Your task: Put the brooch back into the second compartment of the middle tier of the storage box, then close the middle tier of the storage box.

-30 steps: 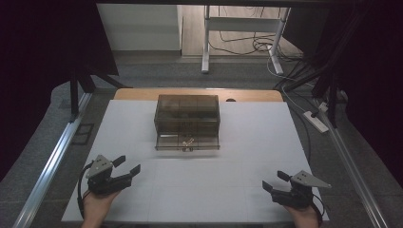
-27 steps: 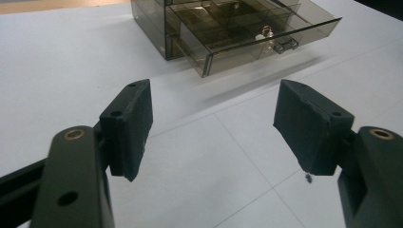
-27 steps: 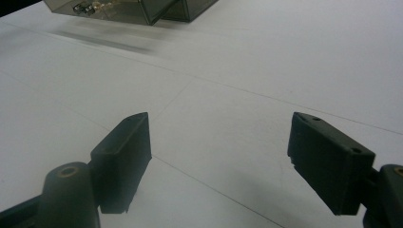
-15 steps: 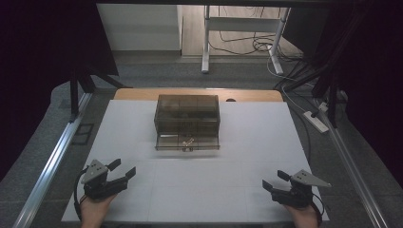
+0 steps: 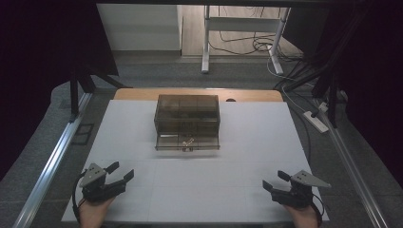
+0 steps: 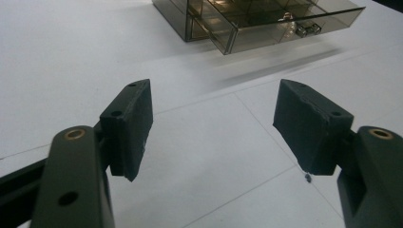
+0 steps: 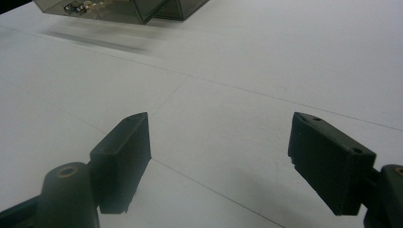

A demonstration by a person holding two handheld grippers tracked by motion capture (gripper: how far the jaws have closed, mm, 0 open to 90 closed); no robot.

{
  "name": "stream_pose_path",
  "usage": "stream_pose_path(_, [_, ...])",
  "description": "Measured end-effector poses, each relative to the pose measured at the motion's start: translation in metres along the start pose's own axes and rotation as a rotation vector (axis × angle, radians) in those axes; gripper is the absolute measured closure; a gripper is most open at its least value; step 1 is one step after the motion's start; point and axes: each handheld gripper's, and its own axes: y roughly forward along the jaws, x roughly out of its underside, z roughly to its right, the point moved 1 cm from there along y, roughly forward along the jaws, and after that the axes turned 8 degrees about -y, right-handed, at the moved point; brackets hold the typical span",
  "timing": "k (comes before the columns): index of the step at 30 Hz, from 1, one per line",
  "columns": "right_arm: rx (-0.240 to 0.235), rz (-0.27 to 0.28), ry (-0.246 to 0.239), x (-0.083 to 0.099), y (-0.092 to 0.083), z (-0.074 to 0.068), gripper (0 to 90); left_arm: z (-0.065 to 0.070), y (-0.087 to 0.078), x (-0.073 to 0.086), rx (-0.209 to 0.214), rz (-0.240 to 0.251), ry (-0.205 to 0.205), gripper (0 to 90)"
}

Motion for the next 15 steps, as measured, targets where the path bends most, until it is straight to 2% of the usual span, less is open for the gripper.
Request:
stream_pose_path(7, [-0.004, 0.012, 0.007, -0.001, -0.001, 0.0, 22.0, 0.004, 0.003, 0.001, 0.007, -0.012, 0.013, 30.2])
stream_pose_path(12, [-0.013, 0.014, 0.009, -0.002, 0.0, -0.003, 24.4, 0.008, 0.007, 0.0, 0.055, -0.036, 0.019, 34.9])
stream_pose_path(15, [-0.043, 0.042, 0.006, -0.003, -0.002, -0.005, 26.9, 0.012, 0.008, -0.001, 0.061, -0.036, 0.035, 35.4])
